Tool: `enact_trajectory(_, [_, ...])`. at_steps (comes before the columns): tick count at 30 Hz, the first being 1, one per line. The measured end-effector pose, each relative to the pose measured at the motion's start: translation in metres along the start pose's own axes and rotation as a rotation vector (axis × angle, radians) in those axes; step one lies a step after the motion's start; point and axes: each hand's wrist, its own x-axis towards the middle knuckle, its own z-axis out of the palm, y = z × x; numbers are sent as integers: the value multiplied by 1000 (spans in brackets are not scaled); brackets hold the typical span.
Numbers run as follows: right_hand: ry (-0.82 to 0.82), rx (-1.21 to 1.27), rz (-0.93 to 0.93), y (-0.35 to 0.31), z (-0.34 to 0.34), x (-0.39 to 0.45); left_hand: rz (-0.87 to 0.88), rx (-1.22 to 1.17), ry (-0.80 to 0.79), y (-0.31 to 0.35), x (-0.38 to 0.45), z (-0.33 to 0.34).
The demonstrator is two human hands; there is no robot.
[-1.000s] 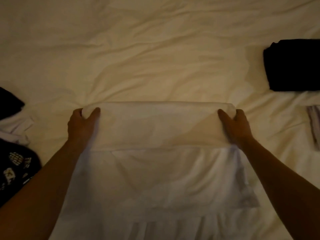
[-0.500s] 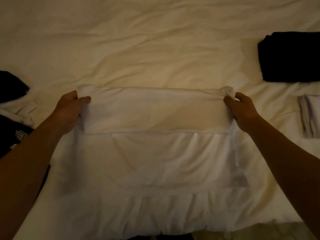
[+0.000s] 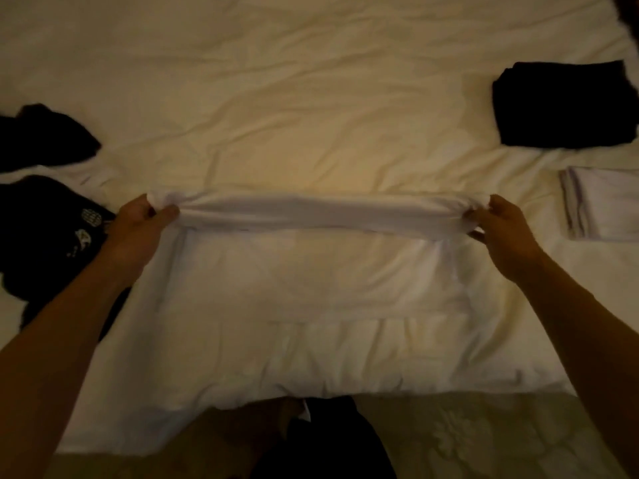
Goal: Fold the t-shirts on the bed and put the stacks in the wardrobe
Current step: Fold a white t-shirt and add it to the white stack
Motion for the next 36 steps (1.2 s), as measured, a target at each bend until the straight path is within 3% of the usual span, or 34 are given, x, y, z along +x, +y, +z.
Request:
enact_trajectory(5, [64, -10, -6, 44, -3, -66, 137, 58, -60, -47, -59, -20])
enact_trajectory(8, [81, -88, -10, 76, 0, -96, 226, 221, -123, -83, -82, -22])
enact_trajectory(10, [59, -151, -25, 96, 3, -105, 178, 365, -133, -108, -85, -25])
enact_trajectory(13, [31, -234, 0, 114, 5, -105, 106, 393, -119, -120, -89, -24])
enact_trajectory(16, [21, -154, 125, 116, 0, -102, 2, 233, -100, -114, -90, -20])
enact_trajectory(18, [97, -31, 226, 109, -5, -98, -96, 68, 6, -107, -85, -19])
enact_trajectory(20, [208, -246, 175, 97, -4, -91, -110, 200, 176, -96, -77, -12])
enact_trajectory(23, [348, -663, -261, 69, 28, -82, 246, 617, 298, -59, -78, 24])
enact_trajectory(25, [287, -750, -491, 47, 77, -83, 469, 708, 152, -45, -80, 69])
enact_trajectory(28, [46, -897, -658, 42, 159, -89, 638, 890, -112, -41, -88, 144])
enact_trajectory(31, [-111, -1052, -601, 63, 185, -81, 619, 1016, -209, -57, -84, 171])
enact_trajectory(36, [128, -1216, -398, 94, 115, -43, 408, 1105, 2, -88, -42, 116])
